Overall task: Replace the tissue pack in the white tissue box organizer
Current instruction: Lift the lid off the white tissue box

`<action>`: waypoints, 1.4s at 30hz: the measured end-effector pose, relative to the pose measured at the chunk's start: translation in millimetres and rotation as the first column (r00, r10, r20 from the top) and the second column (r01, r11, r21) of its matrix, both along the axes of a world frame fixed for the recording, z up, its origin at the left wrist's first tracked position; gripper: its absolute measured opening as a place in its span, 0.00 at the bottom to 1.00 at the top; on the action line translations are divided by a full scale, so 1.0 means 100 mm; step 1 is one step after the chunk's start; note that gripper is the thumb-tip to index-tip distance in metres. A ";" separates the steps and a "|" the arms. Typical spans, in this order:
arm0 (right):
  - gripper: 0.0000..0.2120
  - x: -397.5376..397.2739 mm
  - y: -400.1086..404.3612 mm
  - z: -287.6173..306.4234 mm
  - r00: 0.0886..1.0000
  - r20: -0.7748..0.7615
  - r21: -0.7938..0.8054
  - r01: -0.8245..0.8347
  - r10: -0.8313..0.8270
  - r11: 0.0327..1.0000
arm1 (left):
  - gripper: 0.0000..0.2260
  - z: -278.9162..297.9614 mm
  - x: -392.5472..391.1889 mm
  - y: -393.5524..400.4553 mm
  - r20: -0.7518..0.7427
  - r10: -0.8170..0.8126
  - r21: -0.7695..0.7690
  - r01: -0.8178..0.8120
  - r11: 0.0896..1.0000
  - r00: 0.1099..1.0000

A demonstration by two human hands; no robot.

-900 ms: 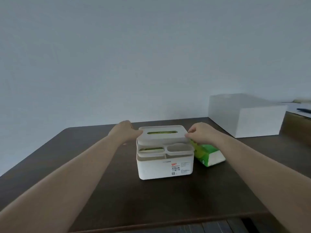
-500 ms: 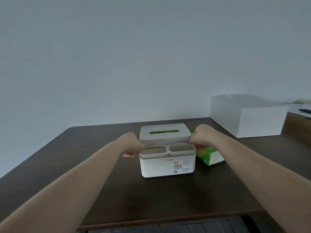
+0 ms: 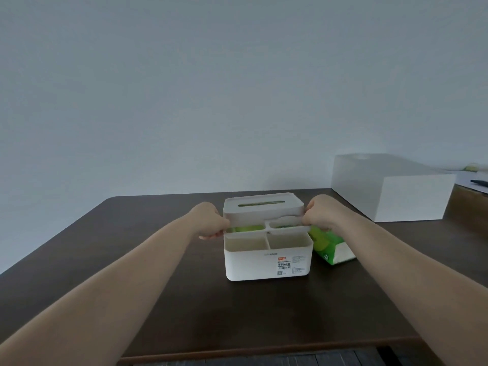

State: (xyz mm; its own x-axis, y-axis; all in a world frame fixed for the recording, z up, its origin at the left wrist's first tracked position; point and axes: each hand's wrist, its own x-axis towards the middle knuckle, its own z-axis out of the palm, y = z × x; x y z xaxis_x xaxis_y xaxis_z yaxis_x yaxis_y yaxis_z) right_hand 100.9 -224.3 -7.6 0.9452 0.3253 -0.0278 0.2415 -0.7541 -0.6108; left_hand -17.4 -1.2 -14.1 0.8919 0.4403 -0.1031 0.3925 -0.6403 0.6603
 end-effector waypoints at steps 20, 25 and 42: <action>0.05 -0.40 1.59 0.20 0.964 0.110 -0.045 -0.240 0.244 0.970 | 0.16 0.02 -0.66 1.26 0.129 0.333 0.127 -0.349 0.929 0.934; 0.12 -0.53 1.96 0.06 0.939 0.132 -0.294 -0.268 0.316 0.918 | 0.14 -0.22 -0.78 1.53 0.047 0.384 0.175 -0.386 0.906 0.922; 0.05 -0.73 2.24 -0.34 0.872 -0.067 -0.642 -0.409 0.484 0.648 | 0.13 -0.73 -0.79 1.73 -0.125 0.384 0.222 -0.352 0.909 0.915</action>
State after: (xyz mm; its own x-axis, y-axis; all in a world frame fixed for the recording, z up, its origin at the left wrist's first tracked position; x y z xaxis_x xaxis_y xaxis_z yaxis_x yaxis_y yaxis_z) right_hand 28.1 0.0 -41.7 0.6987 0.6523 -0.2939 0.6828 -0.7306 0.0017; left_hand -96.0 172.1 -87.4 0.6404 0.7597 -0.1131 0.7154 -0.5364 0.4477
